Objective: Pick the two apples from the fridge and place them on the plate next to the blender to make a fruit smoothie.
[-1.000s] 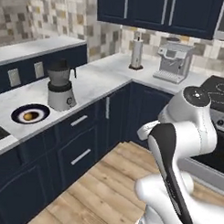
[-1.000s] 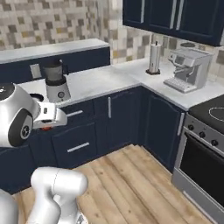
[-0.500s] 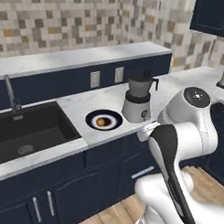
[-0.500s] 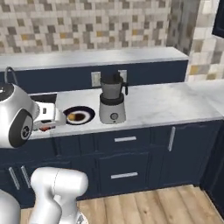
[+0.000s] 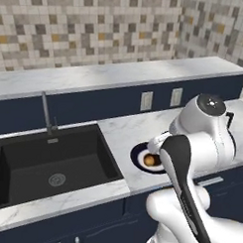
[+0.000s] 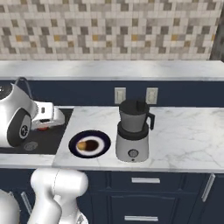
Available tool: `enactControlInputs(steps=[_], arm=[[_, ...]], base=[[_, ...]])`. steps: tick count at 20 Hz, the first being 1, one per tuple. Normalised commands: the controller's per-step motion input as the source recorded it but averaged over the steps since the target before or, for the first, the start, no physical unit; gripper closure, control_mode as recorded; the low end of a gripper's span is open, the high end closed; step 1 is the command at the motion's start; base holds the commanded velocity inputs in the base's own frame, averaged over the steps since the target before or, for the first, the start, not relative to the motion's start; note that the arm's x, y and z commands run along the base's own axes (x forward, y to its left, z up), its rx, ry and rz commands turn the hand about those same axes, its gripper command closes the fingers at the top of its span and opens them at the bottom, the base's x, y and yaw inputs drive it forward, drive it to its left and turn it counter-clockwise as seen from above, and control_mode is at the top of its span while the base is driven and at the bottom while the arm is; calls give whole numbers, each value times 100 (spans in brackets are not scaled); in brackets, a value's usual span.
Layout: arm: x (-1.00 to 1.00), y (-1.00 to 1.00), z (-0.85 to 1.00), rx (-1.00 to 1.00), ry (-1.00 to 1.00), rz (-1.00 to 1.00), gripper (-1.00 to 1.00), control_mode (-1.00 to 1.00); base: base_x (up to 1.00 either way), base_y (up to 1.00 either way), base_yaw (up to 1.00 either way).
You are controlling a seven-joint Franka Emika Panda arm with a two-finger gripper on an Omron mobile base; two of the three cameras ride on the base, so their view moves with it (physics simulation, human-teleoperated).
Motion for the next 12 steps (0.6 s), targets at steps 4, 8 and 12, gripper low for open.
enactControlInputs(steps=[4,8,12], arm=[[70,-31,-48,1,8,2,100,-100],[100,-33,-96,0,16,-2,100,-100],[100,-35,-92,0,20,-8,100,-100]], base=[[17,-5,3],[0,0,0],[0,0,0]])
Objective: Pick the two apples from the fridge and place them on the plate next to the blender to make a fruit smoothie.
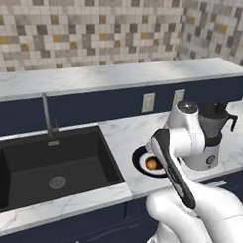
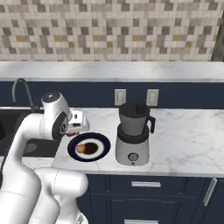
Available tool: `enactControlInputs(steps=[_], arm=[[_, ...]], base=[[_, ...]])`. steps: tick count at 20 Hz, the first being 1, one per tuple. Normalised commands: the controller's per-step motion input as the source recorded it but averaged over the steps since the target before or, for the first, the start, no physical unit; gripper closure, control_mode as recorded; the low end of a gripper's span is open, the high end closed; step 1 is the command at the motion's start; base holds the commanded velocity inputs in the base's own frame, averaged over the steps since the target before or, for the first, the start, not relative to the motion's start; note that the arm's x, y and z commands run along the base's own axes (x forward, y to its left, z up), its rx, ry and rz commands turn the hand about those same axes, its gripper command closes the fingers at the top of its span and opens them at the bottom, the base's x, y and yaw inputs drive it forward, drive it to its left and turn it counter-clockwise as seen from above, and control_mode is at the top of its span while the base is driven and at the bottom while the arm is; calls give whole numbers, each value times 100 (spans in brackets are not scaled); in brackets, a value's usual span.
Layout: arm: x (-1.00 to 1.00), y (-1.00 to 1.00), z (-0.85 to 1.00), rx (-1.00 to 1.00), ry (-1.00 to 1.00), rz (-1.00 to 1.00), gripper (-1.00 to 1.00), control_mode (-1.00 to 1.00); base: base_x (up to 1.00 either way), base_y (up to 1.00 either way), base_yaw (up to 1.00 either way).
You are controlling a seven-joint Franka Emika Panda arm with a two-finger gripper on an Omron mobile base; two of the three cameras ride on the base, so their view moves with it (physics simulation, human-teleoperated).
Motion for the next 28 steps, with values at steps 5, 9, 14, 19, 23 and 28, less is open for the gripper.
enactControlInputs(steps=[5,9,14,19,23,28], arm=[[100,-37,-98,0,22,-14,100,-100],[98,-14,-61,0,11,-18,100,-100],[100,-2,-49,0,3,-17,-100,-100],[25,-3,-1,0,1,-3,-100,-100],[-7,0,37,0,0,0,-100,-100],[-57,0,84,0,-13,0,-100,-100]], base=[[0,0,0],[0,0,0],[0,0,0],[0,0,0],[0,0,0],[0,0,0]])
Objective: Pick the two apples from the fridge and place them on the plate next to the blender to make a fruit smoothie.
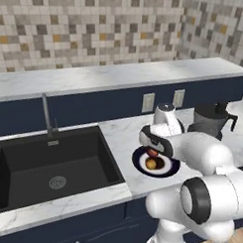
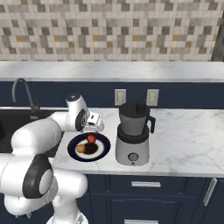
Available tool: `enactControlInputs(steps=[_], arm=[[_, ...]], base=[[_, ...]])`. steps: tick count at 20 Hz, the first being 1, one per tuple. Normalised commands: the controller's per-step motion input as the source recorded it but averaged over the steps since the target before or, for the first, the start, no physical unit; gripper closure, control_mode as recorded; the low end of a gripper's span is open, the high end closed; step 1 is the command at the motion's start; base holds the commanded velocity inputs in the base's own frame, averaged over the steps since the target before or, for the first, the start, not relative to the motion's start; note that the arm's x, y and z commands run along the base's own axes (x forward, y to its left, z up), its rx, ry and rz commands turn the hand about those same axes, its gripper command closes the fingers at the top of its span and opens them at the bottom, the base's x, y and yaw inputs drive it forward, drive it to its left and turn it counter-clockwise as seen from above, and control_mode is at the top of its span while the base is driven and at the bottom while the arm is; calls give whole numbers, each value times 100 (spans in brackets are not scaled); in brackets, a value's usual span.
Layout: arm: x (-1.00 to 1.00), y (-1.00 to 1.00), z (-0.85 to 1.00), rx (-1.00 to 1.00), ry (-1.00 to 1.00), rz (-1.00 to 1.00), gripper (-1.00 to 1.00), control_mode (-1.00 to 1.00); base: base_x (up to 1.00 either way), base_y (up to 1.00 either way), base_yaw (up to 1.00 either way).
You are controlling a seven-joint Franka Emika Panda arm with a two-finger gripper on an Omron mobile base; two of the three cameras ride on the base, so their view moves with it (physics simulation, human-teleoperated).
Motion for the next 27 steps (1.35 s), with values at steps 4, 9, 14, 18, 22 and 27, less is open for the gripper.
enactControlInputs(steps=[4,9,14,18,22,27], arm=[[-100,0,99,0,-35,0,-100,-100],[-100,0,100,0,-41,0,-100,-100],[-100,0,100,0,-38,0,-100,-100],[-95,0,100,0,-35,0,-100,-100],[-52,0,65,1,-23,2,-100,-100],[-2,-2,-7,-7,-3,0,-100,-100]], base=[[0,0,0],[0,0,0],[0,0,0],[0,0,0],[0,0,0],[0,0,0]])
